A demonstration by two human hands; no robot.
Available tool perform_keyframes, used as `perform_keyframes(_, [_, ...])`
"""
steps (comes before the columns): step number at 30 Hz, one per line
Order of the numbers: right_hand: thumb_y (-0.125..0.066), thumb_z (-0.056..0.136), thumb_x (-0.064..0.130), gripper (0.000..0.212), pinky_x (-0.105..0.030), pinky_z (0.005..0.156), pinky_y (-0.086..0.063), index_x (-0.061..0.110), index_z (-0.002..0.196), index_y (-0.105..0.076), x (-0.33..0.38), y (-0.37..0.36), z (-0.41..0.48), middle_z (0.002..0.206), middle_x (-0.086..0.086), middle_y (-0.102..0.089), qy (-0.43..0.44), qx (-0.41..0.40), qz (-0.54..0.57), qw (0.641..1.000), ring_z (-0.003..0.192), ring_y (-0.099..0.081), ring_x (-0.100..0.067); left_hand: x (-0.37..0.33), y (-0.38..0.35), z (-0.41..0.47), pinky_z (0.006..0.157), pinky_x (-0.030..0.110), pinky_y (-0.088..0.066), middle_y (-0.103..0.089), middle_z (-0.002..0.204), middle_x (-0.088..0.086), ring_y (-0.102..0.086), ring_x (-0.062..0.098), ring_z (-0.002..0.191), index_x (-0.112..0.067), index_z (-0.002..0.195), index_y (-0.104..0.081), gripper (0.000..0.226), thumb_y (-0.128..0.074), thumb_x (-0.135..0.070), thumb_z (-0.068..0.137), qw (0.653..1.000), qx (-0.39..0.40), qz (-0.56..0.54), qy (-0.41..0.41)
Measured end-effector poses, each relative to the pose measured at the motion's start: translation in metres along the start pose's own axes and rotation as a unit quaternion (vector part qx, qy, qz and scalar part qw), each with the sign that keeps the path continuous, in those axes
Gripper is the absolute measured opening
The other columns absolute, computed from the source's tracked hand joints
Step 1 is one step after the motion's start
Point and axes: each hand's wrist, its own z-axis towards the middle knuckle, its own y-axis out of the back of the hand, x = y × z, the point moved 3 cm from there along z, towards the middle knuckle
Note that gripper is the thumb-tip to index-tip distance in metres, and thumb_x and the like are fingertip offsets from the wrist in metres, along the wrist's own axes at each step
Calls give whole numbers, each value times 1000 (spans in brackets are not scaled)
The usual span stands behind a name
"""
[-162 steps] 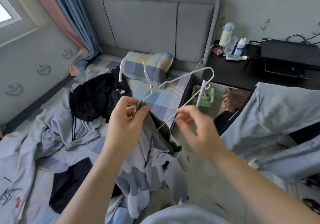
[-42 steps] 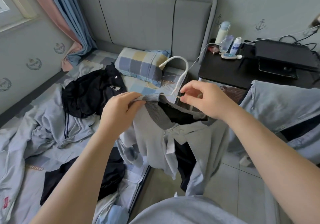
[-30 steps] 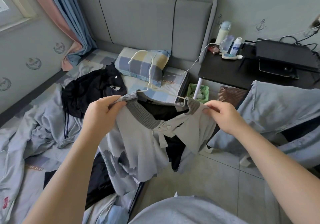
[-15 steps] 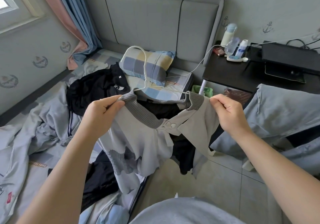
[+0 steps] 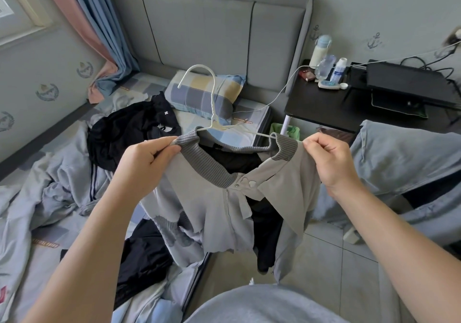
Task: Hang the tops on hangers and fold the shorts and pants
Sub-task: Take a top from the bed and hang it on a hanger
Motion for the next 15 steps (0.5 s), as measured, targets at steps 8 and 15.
perform_keyframes(8, [-52,103,14,21,-27,64,-41,10,85,-63,24,8,1,70,-2,-59,133,-53,-159,977,67,-51,-16,-4,-2,3,73,38,-54,-73,82,-7,-66,16,78,-33,102,-74,13,-63,-28,97,998,54,44,7])
perform_keyframes(15, [-52,102,22,17,-18,62,-41,18,91,-65,53,-6,-12,69,7,-57,243,28,-146,959,66,-54,-5,-20,-14,-1,70,42,-53,-73,84,-2,-64,26,81,-23,102,-77,19,-60,-31,99,990,-16,140,20])
